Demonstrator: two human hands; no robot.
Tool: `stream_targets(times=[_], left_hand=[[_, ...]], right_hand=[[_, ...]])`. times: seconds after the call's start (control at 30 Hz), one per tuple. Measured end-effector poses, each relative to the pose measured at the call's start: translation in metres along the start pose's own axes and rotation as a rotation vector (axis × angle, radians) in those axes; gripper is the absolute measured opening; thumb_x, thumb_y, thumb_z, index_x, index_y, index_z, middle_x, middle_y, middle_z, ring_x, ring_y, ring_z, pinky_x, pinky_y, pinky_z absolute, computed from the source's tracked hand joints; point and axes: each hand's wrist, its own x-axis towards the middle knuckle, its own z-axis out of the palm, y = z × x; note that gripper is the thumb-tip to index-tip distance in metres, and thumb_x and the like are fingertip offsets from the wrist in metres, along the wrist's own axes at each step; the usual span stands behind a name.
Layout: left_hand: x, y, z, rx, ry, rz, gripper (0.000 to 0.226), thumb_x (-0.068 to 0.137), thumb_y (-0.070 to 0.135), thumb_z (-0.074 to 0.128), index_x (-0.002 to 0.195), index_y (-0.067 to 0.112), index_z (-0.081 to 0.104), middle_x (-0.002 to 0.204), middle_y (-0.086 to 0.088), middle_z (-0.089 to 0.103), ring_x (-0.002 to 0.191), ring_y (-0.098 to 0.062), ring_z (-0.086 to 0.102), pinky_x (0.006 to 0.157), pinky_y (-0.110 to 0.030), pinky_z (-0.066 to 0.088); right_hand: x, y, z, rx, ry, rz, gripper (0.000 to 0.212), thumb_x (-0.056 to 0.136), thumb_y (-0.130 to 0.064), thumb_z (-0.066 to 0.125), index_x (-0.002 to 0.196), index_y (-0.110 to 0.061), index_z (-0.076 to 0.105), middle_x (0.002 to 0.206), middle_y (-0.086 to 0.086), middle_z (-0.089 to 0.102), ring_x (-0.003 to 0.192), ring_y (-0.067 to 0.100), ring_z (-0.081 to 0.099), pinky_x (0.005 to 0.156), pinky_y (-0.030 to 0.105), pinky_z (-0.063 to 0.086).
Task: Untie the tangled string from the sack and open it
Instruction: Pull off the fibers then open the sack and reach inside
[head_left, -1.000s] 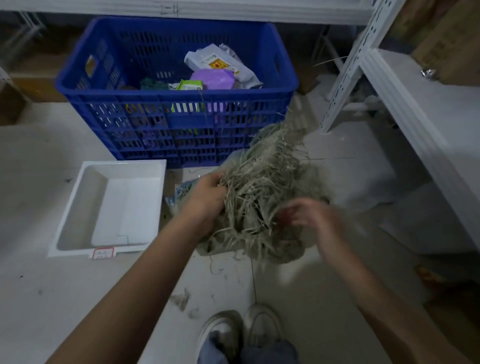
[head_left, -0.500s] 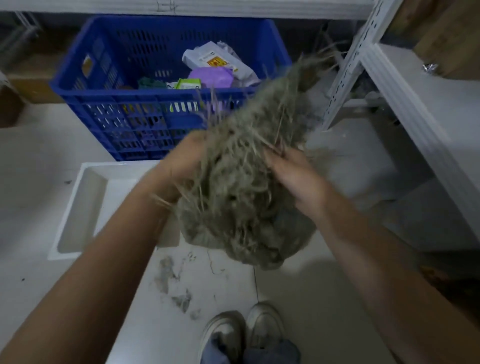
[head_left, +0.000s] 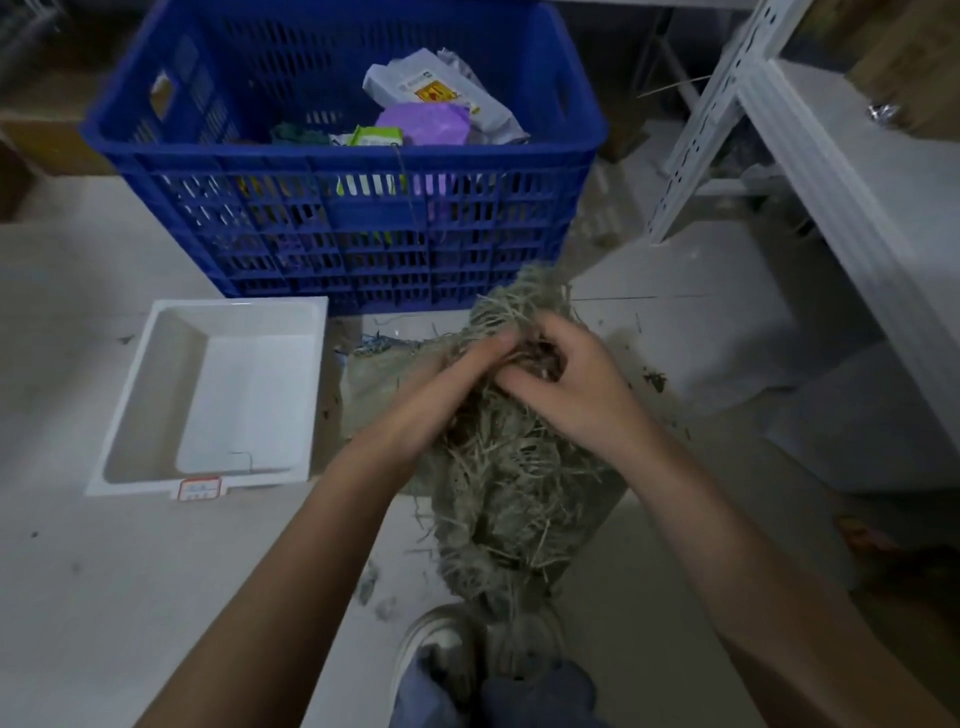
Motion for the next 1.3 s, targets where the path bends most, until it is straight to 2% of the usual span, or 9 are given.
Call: stream_targets(times=[0.17, 0.43, 0.6, 0.73, 0.8, 0.97, 1.07, 1.23, 1.3], left_hand=[[0.006, 0.001, -0.005, 0.050, 0.149, 0.092, 0.028, 0.088, 0.040, 0.059, 0.075, 0.017, 0.069, 0.071, -0.002, 0.068, 0.063, -0.013, 0.063, 0.064, -0.026, 0.049], [0.012, -0.009, -0.011, -0.367, 0.163, -0.006, 0.019, 0.094, 0.024, 0.054, 0.082, 0.014, 0.066, 0.064, -0.001, 0.062, 0.052, -0.015, 0.054, 0.054, -0.028, 0.042], [0.015, -0.008, -0.035, -0.521, 0.189, 0.001, 0.020, 0.096, 0.010, 0.048, 0.087, 0.010, 0.066, 0.064, 0.001, 0.074, 0.057, -0.011, 0.069, 0.054, -0.022, 0.059], [0.018, -0.006, -0.056, -0.741, 0.131, -0.025, 0.027, 0.099, 0.007, 0.036, 0.094, 0.007, 0.063, 0.085, -0.006, 0.072, 0.072, -0.016, 0.070, 0.064, -0.028, 0.060], [0.019, -0.006, -0.066, -0.788, 0.140, -0.065, 0.032, 0.100, 0.008, 0.031, 0.091, 0.007, 0.061, 0.070, -0.006, 0.074, 0.059, -0.015, 0.072, 0.055, -0.027, 0.060], [0.021, -0.010, -0.079, -0.773, 0.164, -0.109, 0.040, 0.088, 0.007, 0.041, 0.069, 0.005, 0.076, 0.062, -0.008, 0.075, 0.055, -0.016, 0.073, 0.047, -0.027, 0.059], [0.017, -0.009, -0.080, -0.756, 0.178, -0.112, 0.023, 0.058, 0.010, 0.052, 0.049, 0.006, 0.072, 0.055, -0.007, 0.071, 0.048, -0.018, 0.070, 0.042, -0.026, 0.056], [0.014, -0.014, -0.098, -0.534, 0.533, -0.176, 0.011, 0.062, 0.008, 0.043, 0.063, 0.007, 0.054, 0.050, -0.005, 0.057, 0.032, -0.011, 0.057, 0.035, -0.010, 0.043], [0.014, -0.017, -0.098, 0.034, 0.903, -0.054, 0.028, 0.077, 0.016, 0.050, 0.099, 0.000, 0.056, 0.090, -0.013, 0.060, 0.082, -0.020, 0.071, 0.071, -0.027, 0.058]], right_hand=[[0.004, 0.004, -0.005, -0.290, 0.071, -0.074, 0.020, 0.081, -0.006, 0.066, 0.086, -0.018, 0.050, 0.085, -0.003, 0.056, 0.083, 0.011, 0.055, 0.068, 0.018, 0.041], [0.002, 0.011, -0.017, -0.061, 0.222, 0.047, 0.016, 0.089, -0.005, 0.060, 0.094, -0.018, 0.052, 0.097, -0.012, 0.054, 0.101, 0.002, 0.048, 0.071, -0.010, 0.033], [0.000, 0.013, -0.037, 0.135, 0.244, 0.047, 0.011, 0.088, -0.014, 0.055, 0.088, -0.023, 0.061, 0.089, 0.033, 0.055, 0.077, 0.047, 0.053, 0.067, 0.042, 0.047], [0.004, 0.020, -0.047, 0.070, 0.356, 0.039, 0.045, 0.082, -0.034, 0.060, 0.068, 0.007, 0.048, 0.065, 0.025, 0.040, 0.060, 0.032, 0.039, 0.058, 0.027, 0.034], [0.006, 0.028, -0.054, -0.097, 0.356, 0.027, 0.051, 0.079, -0.033, 0.073, 0.058, -0.005, 0.036, 0.060, 0.012, 0.031, 0.056, 0.019, 0.034, 0.056, 0.024, 0.030], [0.015, 0.044, -0.070, -0.485, 0.112, 0.343, 0.057, 0.073, -0.023, 0.079, 0.117, -0.004, 0.048, 0.111, 0.010, 0.052, 0.104, 0.025, 0.052, 0.082, 0.027, 0.038], [0.014, 0.053, -0.071, -0.317, 0.157, 0.498, 0.032, 0.084, -0.007, 0.067, 0.101, -0.008, 0.040, 0.079, -0.002, 0.052, 0.069, 0.011, 0.051, 0.058, 0.021, 0.038], [0.011, 0.063, -0.075, 0.232, 0.382, 0.683, 0.043, 0.081, 0.018, 0.039, 0.045, -0.006, 0.039, 0.022, -0.006, 0.040, 0.027, 0.017, 0.047, 0.030, 0.010, 0.036], [0.008, 0.061, -0.073, 0.455, 0.385, 0.722, 0.037, 0.083, 0.013, 0.034, 0.053, -0.002, 0.047, 0.031, 0.004, 0.051, 0.026, 0.015, 0.053, 0.032, 0.015, 0.044]])
